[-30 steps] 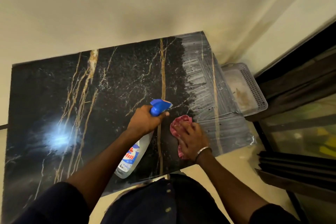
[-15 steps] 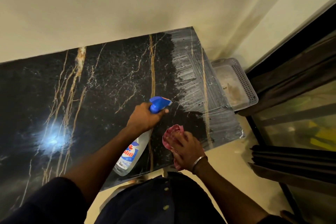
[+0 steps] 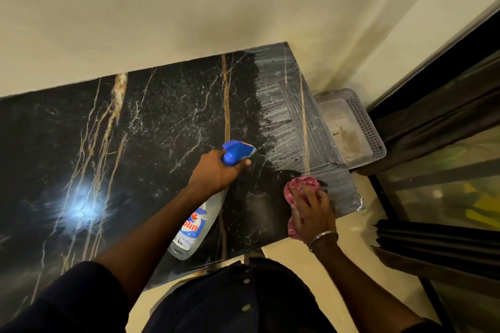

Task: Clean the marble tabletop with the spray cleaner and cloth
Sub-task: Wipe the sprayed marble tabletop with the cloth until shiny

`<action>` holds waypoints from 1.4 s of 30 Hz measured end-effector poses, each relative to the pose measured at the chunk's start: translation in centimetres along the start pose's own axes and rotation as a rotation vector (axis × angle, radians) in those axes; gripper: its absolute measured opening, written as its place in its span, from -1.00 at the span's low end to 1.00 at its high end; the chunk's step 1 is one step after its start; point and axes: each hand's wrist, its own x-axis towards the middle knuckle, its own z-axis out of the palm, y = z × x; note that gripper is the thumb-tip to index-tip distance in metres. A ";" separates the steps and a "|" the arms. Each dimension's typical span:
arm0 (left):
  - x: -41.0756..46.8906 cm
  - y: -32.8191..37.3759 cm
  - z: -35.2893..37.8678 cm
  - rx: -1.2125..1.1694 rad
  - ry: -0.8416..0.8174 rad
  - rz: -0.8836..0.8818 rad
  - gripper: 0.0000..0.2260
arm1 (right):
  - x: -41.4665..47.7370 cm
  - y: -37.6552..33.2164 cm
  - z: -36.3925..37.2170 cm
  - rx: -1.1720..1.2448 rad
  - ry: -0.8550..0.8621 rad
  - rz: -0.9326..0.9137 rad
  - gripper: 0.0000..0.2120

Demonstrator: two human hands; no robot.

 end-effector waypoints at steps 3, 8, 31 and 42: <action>0.2 0.1 0.2 0.002 0.028 -0.021 -0.65 | 1.3 -4.6 0.1 0.007 -0.066 -0.201 -0.41; 0.4 0.7 0.6 -0.003 0.028 -0.027 -0.68 | 3.6 -8.6 -0.9 -0.028 -0.064 -0.526 -0.31; 2.9 1.6 0.5 -0.028 0.095 -0.106 -0.71 | 8.0 -9.1 -4.2 -0.065 0.199 -0.460 -0.44; 3.4 1.9 -0.7 -0.028 0.077 -0.117 -0.68 | 12.1 3.7 -4.2 0.024 0.096 -0.054 -0.42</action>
